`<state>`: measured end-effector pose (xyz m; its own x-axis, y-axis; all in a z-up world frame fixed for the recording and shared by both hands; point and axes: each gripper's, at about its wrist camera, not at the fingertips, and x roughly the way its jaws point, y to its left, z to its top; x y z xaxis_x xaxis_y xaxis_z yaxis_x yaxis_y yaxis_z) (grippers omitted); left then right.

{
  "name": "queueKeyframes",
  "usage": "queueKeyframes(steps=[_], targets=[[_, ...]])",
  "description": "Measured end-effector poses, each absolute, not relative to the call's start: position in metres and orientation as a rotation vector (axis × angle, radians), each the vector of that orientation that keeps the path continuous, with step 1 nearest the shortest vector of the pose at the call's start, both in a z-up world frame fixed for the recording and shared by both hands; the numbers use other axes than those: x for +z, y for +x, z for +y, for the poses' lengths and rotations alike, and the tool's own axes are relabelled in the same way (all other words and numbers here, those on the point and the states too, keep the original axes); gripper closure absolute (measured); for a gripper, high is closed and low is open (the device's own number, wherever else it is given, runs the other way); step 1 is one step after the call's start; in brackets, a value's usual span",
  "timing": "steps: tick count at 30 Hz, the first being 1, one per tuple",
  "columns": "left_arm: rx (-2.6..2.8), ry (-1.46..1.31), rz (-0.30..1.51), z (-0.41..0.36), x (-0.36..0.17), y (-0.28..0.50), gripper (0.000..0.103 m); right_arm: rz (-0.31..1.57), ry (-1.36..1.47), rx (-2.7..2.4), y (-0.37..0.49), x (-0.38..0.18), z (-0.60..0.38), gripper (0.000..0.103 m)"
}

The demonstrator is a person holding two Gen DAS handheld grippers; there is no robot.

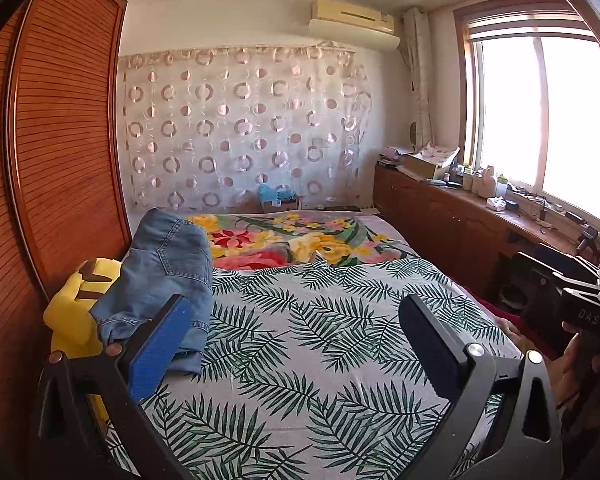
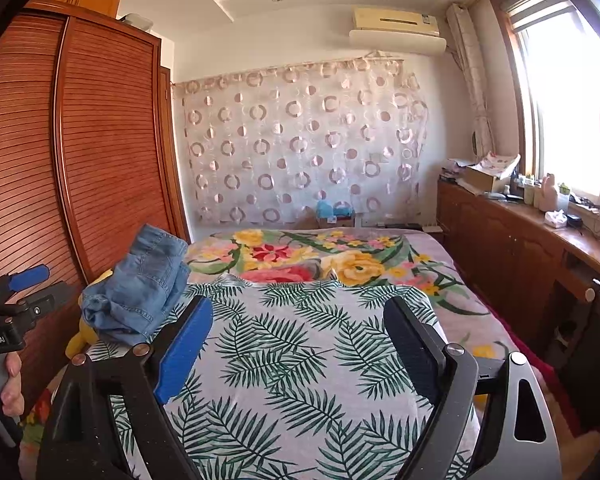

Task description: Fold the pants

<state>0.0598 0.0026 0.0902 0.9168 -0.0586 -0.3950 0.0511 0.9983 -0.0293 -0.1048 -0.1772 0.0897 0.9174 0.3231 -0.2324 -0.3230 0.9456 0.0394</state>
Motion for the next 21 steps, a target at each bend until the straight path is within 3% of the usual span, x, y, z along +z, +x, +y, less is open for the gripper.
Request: queueKeyframes(steps=[21], targets=[[-0.052, -0.016, 0.411, 0.0038, 0.0882, 0.0592, 0.000, 0.238, -0.002, 0.341, -0.1041, 0.0884, -0.1804, 0.014]])
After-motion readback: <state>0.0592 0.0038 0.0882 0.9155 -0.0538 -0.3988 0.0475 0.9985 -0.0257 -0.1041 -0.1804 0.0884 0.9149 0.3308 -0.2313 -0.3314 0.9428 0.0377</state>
